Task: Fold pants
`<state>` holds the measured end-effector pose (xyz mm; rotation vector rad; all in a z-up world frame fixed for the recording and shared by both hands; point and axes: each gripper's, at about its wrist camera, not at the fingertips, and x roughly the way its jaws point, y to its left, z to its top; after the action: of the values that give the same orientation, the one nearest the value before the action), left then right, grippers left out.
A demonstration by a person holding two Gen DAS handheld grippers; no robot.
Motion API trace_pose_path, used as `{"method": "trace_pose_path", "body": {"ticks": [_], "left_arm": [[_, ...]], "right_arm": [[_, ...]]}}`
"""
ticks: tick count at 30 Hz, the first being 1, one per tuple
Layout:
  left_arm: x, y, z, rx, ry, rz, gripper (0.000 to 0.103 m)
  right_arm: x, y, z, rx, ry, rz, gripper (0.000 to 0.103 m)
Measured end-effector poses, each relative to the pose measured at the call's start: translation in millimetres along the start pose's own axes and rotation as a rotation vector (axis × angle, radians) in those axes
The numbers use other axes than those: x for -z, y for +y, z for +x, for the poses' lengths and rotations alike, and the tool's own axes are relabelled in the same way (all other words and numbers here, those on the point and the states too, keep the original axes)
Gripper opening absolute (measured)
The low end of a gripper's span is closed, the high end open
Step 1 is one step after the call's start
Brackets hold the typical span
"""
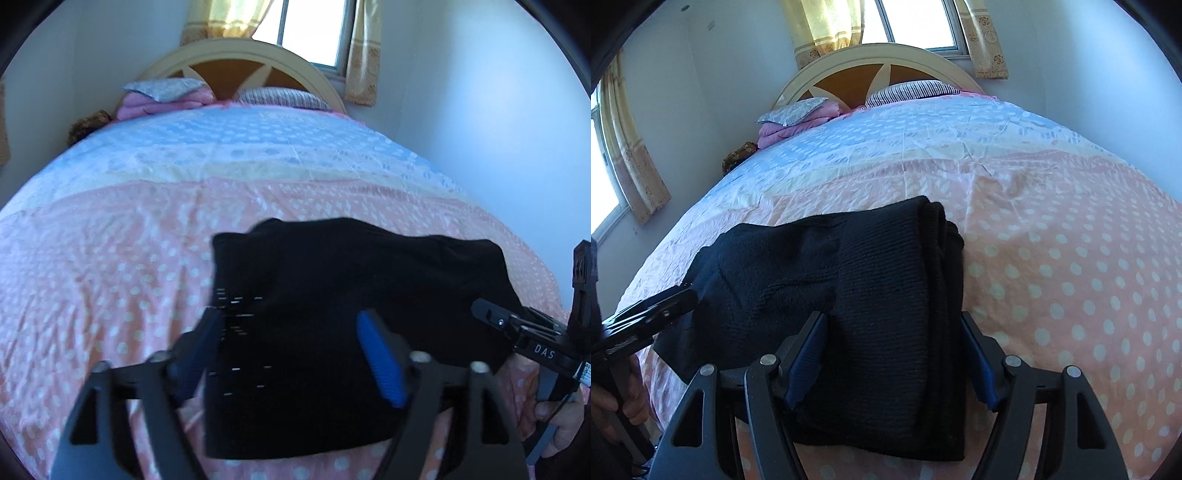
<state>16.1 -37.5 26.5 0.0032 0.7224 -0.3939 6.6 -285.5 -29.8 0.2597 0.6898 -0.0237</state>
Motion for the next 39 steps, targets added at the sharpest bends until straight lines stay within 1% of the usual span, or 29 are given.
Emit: {"method": "trace_pose_path", "body": {"ticks": [2,3,4,6,8,9,11,14,15,17,19,22,24,25,26,27,28,29,30,32,33,34,36,37,38,39], "left_arm": [[-2,6,-12,-0.057,-0.062,-0.005,0.09],[-3,10,-16,-0.067,-0.084,-0.012,0.09],[-5,14,-18,-0.069,-0.089,-0.025,0.09],[-8,24,-13,-0.046,-0.053,-0.068,0.091],[-6,32,-4,-0.016,-0.011,-0.119,0.09],[-3,35,3,0.01,0.022,-0.147,0.09],[3,36,14,0.053,0.077,-0.174,0.09],[11,33,24,0.096,0.12,-0.188,0.09],[13,34,27,0.108,0.13,-0.201,0.09],[13,33,27,0.114,0.124,-0.207,0.089],[13,32,28,0.134,0.129,-0.203,0.085],[13,33,28,0.145,0.132,-0.209,0.084],[12,31,27,0.143,0.132,-0.193,0.08],[12,31,27,0.143,0.132,-0.185,0.079],[12,31,28,0.143,0.132,-0.178,0.079],[12,31,28,0.147,0.132,-0.178,0.078],[12,33,28,0.15,0.134,-0.18,0.078],[12,34,29,0.154,0.137,-0.185,0.078],[12,35,29,0.154,0.138,-0.187,0.077],[12,34,29,0.151,0.136,-0.18,0.073],[13,32,29,0.155,0.136,-0.168,0.067],[12,31,29,0.151,0.132,-0.154,0.065],[12,28,28,0.141,0.128,-0.136,0.062],[12,28,28,0.143,0.128,-0.138,0.058],[11,29,27,0.147,0.128,-0.146,0.054],[11,31,27,0.162,0.128,-0.156,0.046]], "right_arm": [[0,0,-1,0.004,-0.005,-0.003,0.068],[0,1,-2,0.008,-0.008,-0.011,0.066],[0,3,-3,0.012,-0.01,-0.021,0.065],[1,6,-2,0.016,-0.007,-0.032,0.064],[1,3,-2,-0.004,-0.001,-0.009,0.064],[0,0,-1,-0.019,0.003,0.006,0.064],[1,-5,0,-0.042,0.003,0.032,0.065],[1,-7,-2,-0.056,-0.012,0.057,0.065],[0,-11,-3,-0.075,-0.017,0.084,0.065],[0,-20,-4,-0.123,-0.026,0.152,0.065],[1,-37,-4,-0.206,-0.035,0.263,0.065],[3,-55,-2,-0.295,-0.04,0.381,0.065],[1,-51,-3,-0.277,-0.04,0.362,0.065],[0,-45,-5,-0.24,-0.041,0.33,0.065],[-2,-40,-10,-0.19,-0.06,0.304,0.065],[-4,-37,-17,-0.159,-0.095,0.279,0.065],[-6,-36,-23,-0.15,-0.13,0.261,0.065],[-7,-36,-25,-0.147,-0.139,0.257,0.065],[-7,-38,-21,-0.143,-0.118,0.262,0.065],[-3,-42,-6,-0.163,-0.043,0.296,0.065],[-2,-42,-4,-0.173,-0.035,0.302,0.065],[-4,-38,-5,-0.173,-0.036,0.281,0.065],[-5,-29,-3,-0.219,-0.014,0.244,0.065],[-5,-23,-2,-0.194,-0.006,0.22,0.065],[-5,-15,-1,-0.154,-0.001,0.168,0.065],[-6,-10,-3,-0.133,0.001,0.133,0.064]]}}
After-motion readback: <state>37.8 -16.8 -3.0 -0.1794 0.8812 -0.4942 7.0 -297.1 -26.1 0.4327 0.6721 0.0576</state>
